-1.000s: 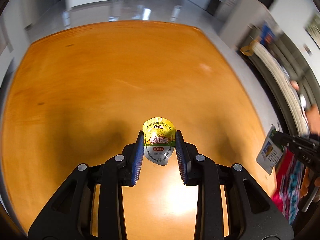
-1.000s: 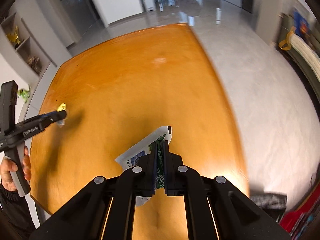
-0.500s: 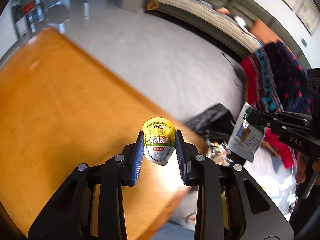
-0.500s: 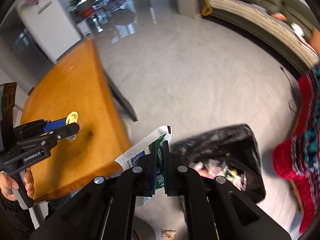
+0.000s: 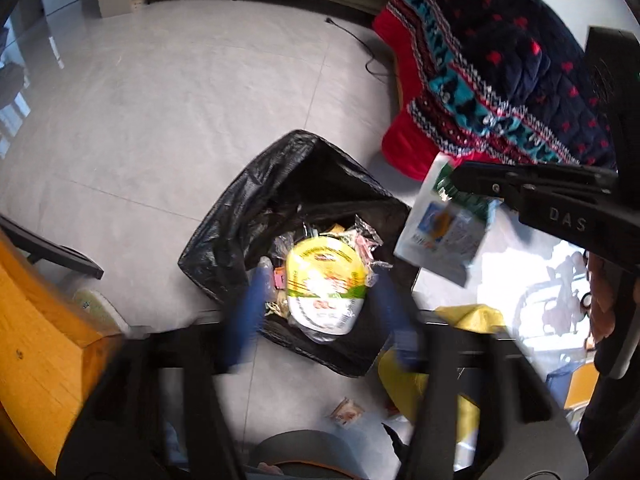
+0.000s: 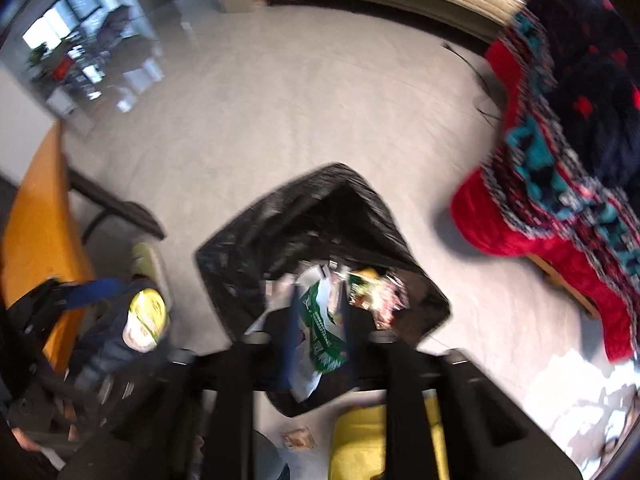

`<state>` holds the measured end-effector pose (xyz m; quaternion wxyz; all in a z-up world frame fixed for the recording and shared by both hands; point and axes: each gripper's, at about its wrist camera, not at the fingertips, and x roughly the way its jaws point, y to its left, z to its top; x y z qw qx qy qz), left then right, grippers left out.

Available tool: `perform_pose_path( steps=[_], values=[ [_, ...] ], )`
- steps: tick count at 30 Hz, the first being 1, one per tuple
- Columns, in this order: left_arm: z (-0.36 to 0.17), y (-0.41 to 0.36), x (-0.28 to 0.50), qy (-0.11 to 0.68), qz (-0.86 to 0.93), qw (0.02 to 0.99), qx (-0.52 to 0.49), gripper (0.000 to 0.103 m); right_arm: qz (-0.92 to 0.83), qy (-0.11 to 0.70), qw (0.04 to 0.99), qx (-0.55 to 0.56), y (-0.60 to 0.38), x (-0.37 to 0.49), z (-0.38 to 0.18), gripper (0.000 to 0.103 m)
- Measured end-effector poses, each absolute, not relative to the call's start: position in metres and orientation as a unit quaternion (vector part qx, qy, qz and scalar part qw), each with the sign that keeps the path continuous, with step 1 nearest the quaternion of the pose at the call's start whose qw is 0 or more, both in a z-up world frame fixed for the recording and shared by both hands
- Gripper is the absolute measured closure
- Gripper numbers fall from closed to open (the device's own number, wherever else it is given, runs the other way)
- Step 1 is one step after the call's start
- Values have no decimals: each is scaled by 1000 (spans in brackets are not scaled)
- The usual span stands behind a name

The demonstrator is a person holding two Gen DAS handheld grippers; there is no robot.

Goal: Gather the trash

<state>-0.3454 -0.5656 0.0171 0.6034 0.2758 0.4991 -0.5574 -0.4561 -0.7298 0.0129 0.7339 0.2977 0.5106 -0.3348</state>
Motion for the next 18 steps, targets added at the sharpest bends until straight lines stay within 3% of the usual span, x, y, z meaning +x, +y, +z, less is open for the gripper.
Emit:
perform_pose_path(
  steps=[8, 13, 18],
  values=[
    [25, -570, -347, 480, -553, 624, 274, 6, -345, 486, 748, 293, -734, -463, 21, 43],
    [34, -558, -330, 478, -546, 637, 259, 6, -325, 483, 765, 276, -716, -438, 31, 31],
    [44, -536, -307, 470, -541, 653, 245, 6, -299, 486, 780, 258, -694, -408, 41, 29]
  ],
)
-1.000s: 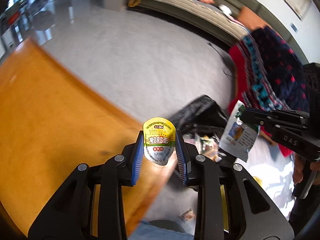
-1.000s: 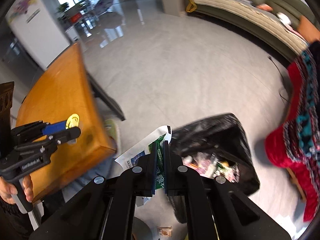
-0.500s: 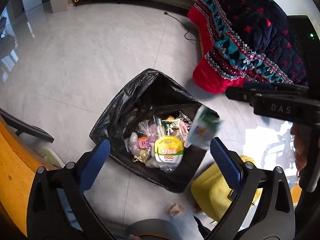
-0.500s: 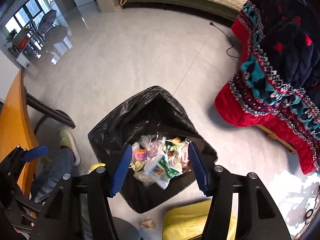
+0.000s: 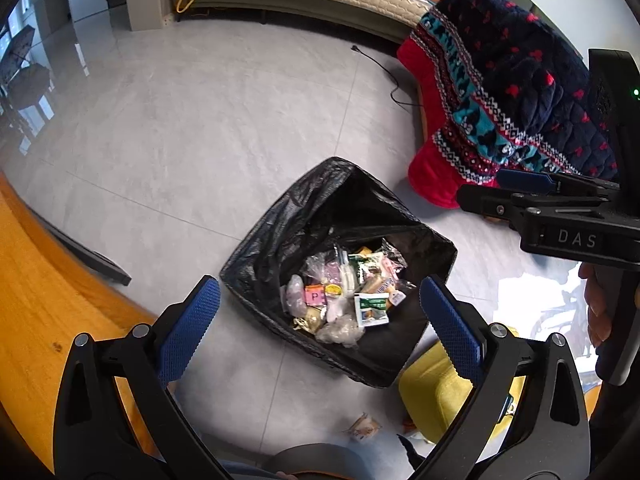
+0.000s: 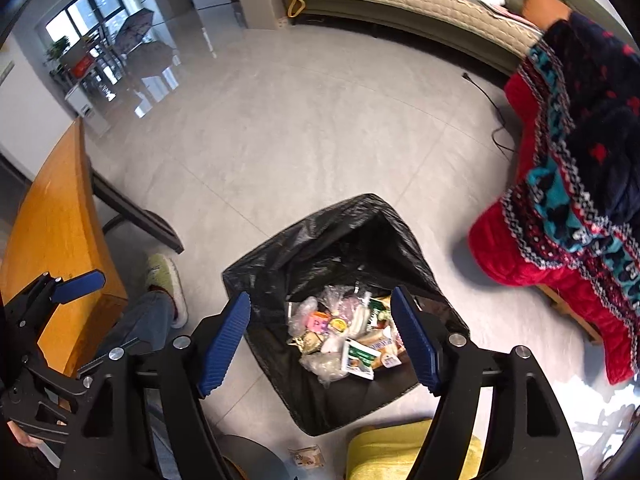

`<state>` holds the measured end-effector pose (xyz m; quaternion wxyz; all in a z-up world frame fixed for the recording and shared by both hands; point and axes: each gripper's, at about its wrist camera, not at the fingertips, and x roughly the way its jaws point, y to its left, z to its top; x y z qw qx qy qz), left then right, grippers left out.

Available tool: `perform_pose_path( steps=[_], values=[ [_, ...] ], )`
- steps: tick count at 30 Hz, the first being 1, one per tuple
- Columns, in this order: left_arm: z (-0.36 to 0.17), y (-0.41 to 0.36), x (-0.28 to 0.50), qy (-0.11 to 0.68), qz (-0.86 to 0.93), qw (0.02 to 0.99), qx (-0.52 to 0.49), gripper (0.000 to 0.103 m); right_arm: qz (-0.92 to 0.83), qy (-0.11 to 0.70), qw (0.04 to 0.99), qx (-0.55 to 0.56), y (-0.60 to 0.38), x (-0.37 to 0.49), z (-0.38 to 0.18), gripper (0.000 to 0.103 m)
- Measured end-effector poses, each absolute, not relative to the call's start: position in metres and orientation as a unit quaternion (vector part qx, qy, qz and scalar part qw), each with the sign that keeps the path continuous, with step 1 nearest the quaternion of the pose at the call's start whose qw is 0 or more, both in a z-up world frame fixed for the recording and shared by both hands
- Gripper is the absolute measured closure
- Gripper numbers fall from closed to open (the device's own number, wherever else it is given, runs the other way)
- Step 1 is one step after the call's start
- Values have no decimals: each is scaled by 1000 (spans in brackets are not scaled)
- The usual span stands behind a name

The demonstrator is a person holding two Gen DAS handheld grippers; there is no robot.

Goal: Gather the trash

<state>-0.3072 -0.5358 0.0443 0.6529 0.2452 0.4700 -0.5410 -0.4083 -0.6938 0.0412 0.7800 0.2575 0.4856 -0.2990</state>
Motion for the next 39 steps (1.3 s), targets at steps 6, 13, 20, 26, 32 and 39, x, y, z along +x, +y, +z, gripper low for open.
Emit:
perform_pose_path(
  steps=[6, 13, 20, 26, 32, 39],
  values=[
    [52, -504, -273, 474, -524, 673, 218, 6, -258, 492, 799, 230, -660, -360, 53, 28],
    [71, -438, -226, 456, -481, 725, 187, 6, -191, 490, 829, 190, -605, -289, 69, 23],
    [80, -349, -172, 455, -401, 785, 127, 6, -101, 489, 854, 149, -529, -216, 75, 20],
    [81, -253, -138, 448, -310, 836, 62, 6, -21, 482, 868, 120, -454, -162, 66, 18],
    [67, -158, -122, 442, -198, 875, -1, 6, 37, 484, 870, 91, -385, -122, 48, 18],
    [46, -76, -109, 436, -93, 894, -42, 6, 56, 480, 875, 37, -314, -86, 27, 18]
  ],
)
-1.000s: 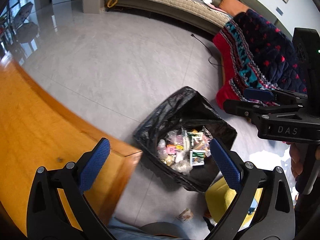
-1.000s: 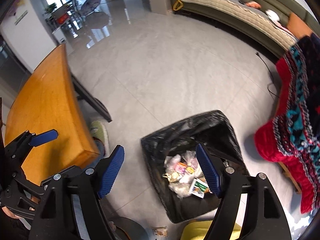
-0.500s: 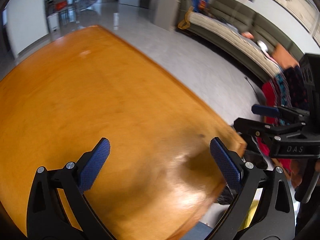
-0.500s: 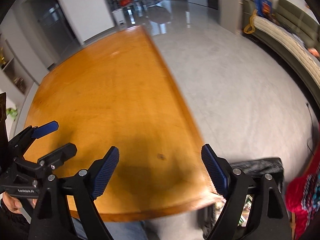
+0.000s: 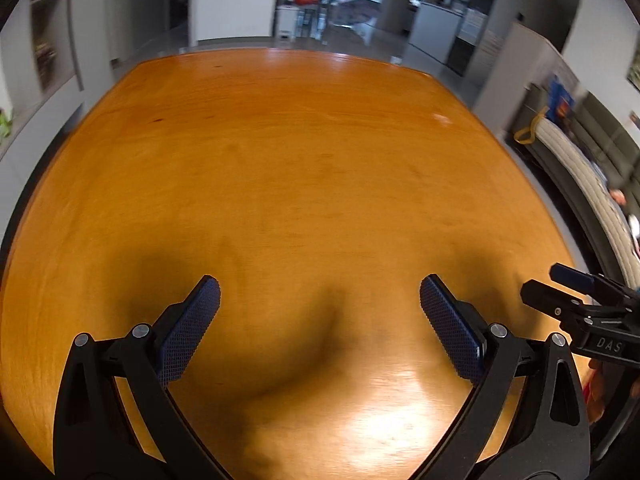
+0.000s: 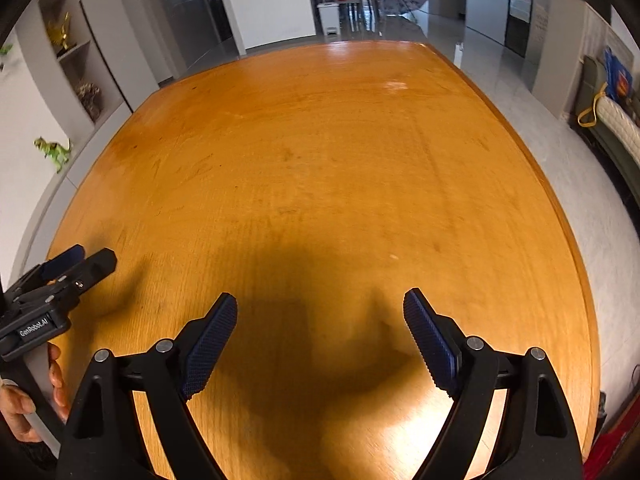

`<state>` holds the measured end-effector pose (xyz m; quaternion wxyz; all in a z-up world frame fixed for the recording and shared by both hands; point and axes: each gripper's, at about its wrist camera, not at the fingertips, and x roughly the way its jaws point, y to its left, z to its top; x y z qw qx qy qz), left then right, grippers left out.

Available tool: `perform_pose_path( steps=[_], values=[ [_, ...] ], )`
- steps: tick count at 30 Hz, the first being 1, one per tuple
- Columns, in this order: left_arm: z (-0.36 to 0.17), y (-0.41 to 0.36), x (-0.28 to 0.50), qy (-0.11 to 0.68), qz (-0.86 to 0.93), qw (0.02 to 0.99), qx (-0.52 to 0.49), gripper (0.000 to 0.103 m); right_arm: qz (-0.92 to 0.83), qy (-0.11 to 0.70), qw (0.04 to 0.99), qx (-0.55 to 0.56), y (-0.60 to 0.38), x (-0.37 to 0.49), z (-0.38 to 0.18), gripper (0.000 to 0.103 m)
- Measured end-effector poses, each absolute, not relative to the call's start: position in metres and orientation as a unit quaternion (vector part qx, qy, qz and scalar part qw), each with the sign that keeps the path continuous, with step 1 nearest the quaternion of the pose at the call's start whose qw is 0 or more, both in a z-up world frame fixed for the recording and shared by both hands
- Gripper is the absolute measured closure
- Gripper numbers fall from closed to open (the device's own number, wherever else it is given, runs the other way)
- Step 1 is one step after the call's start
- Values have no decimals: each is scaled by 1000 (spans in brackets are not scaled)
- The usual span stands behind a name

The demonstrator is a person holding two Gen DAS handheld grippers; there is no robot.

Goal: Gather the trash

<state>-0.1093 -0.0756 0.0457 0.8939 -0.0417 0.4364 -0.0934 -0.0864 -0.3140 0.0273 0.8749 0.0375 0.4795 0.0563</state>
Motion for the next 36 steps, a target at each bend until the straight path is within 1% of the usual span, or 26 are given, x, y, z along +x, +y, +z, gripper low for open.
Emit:
perform_pose_path(
  steps=[4, 8, 9, 11, 14, 16, 17, 22, 36],
  values=[
    [35, -57, -105, 435, -57, 898, -40, 6, 62, 479, 876, 10, -288, -74, 14, 18],
    [26, -47, -102, 440, -46, 896, -38, 6, 66, 480, 875, 8, -275, -70, 4, 18],
    [24, -46, -103, 441, -44, 896, -36, 6, 61, 473, 879, 2, -272, -70, 3, 15],
    [20, -43, -101, 442, -45, 895, -34, 6, 54, 468, 882, -9, -272, -70, 1, 15],
    [18, -41, -99, 442, -50, 895, -29, 6, 45, 461, 886, -11, -268, -66, -2, 10],
    [19, -43, -96, 445, -46, 894, -25, 6, 37, 458, 888, -8, -268, -64, -5, 3],
    [11, -36, -91, 446, -45, 893, -22, 6, 32, 452, 891, -6, -270, -63, -6, 3],
    [7, -44, -88, 457, -26, 889, 16, 6, 29, 450, 893, -4, -271, -62, -8, 3],
    [5, -44, -89, 457, -25, 889, 16, 6, 29, 450, 892, -5, -270, -57, -9, 3]
  ],
)
